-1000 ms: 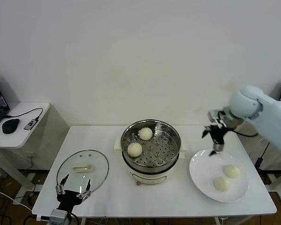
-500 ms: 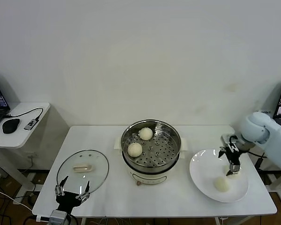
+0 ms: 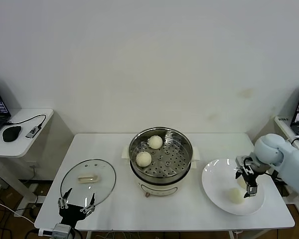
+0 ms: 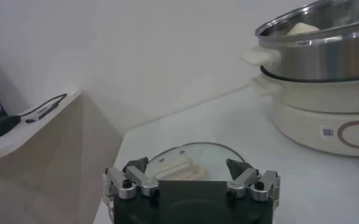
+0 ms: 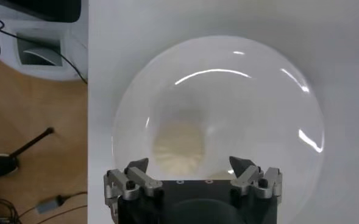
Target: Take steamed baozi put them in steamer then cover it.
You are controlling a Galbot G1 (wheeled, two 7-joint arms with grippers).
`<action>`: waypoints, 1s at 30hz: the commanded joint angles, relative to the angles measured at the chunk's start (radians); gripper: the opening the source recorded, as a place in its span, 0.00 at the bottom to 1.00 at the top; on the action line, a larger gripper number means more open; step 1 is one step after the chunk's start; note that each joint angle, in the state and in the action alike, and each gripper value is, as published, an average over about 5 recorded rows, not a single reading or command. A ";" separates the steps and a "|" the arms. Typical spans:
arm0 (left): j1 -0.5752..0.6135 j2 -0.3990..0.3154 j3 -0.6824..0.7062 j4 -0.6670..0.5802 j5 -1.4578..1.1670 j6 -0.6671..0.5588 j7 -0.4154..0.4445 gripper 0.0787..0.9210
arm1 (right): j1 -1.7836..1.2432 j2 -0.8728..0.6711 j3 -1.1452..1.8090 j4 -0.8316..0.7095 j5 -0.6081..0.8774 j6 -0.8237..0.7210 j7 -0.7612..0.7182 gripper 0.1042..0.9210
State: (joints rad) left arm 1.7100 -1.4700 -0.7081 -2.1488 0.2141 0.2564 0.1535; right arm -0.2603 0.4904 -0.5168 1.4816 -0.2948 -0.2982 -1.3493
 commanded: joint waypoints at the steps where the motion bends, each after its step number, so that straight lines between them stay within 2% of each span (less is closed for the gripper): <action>1: -0.001 -0.001 0.001 0.003 0.001 -0.001 -0.001 0.88 | -0.075 0.000 0.034 -0.008 -0.033 0.004 0.012 0.88; 17: -0.003 -0.004 0.006 0.013 0.002 -0.003 -0.003 0.88 | -0.121 0.047 0.044 -0.049 -0.026 -0.020 0.120 0.88; 30: -0.007 -0.003 0.005 0.025 0.003 -0.002 0.000 0.88 | -0.123 0.054 0.043 -0.055 -0.043 -0.020 0.120 0.88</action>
State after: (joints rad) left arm 1.7038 -1.4743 -0.7027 -2.1290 0.2171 0.2539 0.1521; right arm -0.3754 0.5375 -0.4767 1.4327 -0.3315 -0.3165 -1.2405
